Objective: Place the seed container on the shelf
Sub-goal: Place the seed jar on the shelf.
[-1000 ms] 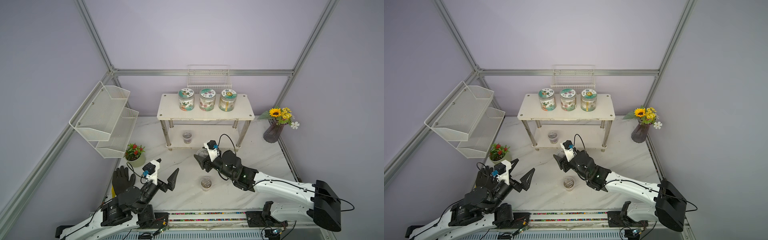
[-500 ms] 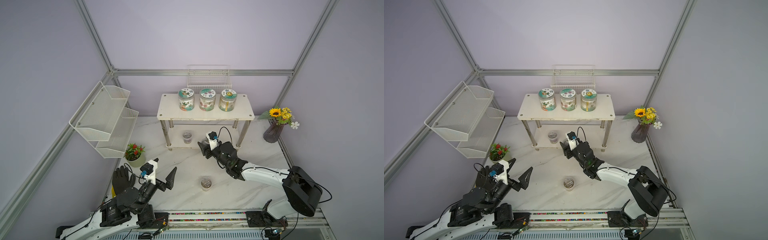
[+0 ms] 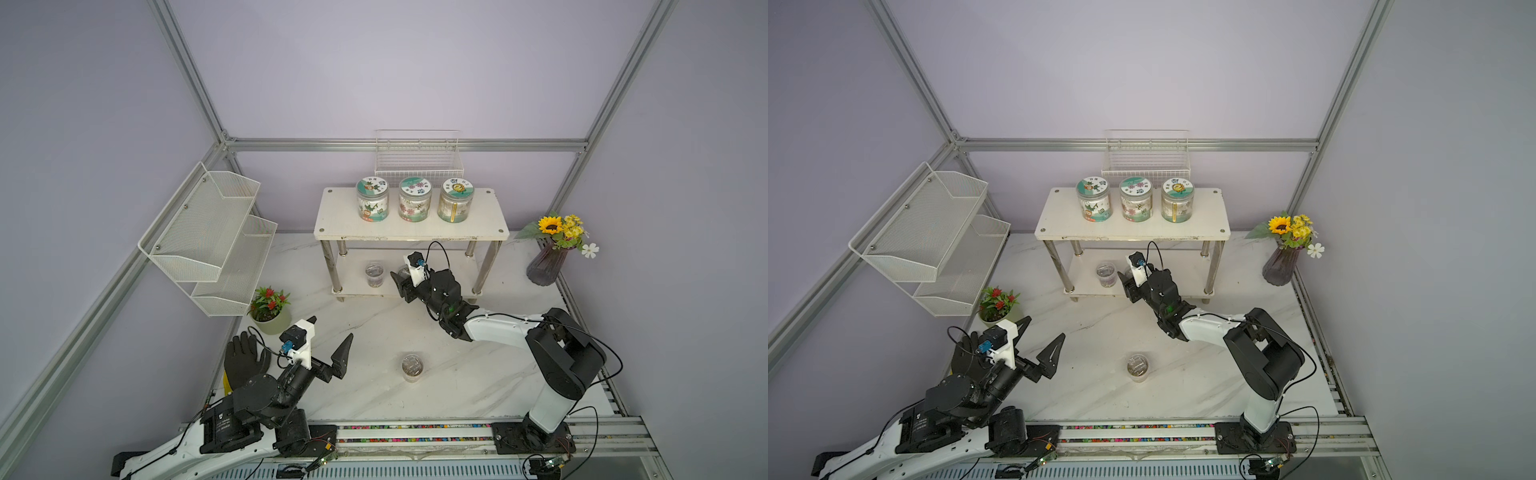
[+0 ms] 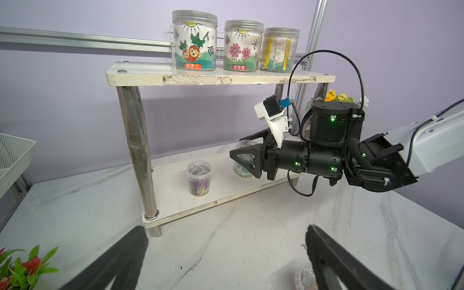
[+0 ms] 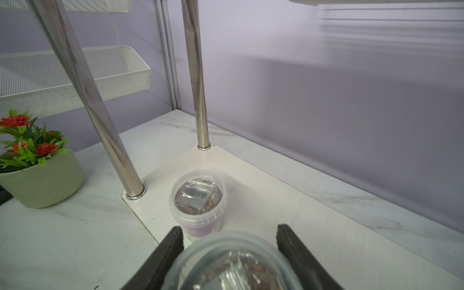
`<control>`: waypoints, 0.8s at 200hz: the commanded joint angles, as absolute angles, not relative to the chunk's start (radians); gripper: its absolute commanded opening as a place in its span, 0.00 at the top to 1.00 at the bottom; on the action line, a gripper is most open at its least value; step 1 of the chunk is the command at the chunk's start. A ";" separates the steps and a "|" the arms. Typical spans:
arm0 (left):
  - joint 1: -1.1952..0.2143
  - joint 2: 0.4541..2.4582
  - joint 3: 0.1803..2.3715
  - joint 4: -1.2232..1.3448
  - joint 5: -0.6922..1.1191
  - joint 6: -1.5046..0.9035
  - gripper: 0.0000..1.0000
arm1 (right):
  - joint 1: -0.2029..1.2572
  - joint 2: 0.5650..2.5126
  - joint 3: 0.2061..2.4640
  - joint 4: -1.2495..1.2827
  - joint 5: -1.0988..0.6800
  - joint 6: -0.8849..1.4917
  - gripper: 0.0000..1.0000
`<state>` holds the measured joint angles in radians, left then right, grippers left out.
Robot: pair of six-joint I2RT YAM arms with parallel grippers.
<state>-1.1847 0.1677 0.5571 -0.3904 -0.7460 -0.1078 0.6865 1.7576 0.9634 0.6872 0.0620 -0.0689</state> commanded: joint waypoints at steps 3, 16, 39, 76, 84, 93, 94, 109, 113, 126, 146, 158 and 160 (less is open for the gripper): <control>-1.178 0.173 0.576 -0.383 -0.761 -0.084 0.00 | 0.669 1.790 1.006 0.727 0.046 -0.080 0.53; -1.179 0.177 0.577 -0.385 -0.761 -0.083 0.00 | 0.663 1.807 1.022 0.719 0.045 -0.082 0.53; -1.179 0.185 0.578 -0.386 -0.762 -0.083 0.00 | 0.650 1.834 1.046 0.714 0.040 -0.083 0.53; -1.178 0.193 0.580 -0.389 -0.767 -0.082 0.00 | 0.635 1.878 1.084 0.688 0.032 -0.081 0.53; -1.179 0.194 0.579 -0.390 -0.767 -0.082 0.00 | 0.632 1.886 1.091 0.683 0.030 -0.077 0.53; -1.178 0.195 0.579 -0.388 -0.768 -0.081 0.00 | 0.629 1.895 1.100 0.673 0.029 -0.074 0.53; -1.178 0.195 0.579 -0.388 -0.768 -0.081 0.00 | 0.629 1.897 1.101 0.672 0.029 -0.074 0.53; -1.179 0.198 0.578 -0.388 -0.768 -0.078 0.00 | 0.625 1.910 1.110 0.665 0.025 -0.072 0.53; -1.178 0.200 0.580 -0.390 -0.770 -0.078 0.00 | 0.622 1.914 1.113 0.662 0.025 -0.070 0.53; -1.178 0.204 0.581 -0.391 -0.769 -0.078 0.00 | 0.621 1.926 1.121 0.654 0.021 -0.068 0.53; -1.178 0.205 0.580 -0.391 -0.770 -0.077 0.00 | 0.618 1.943 1.132 0.646 0.019 -0.067 0.53; -1.179 0.205 0.581 -0.390 -0.769 -0.078 0.00 | 0.617 1.953 1.137 0.639 0.017 -0.065 0.53; -1.178 0.205 0.581 -0.390 -0.770 -0.078 0.00 | 0.616 1.954 1.138 0.640 0.017 -0.064 0.53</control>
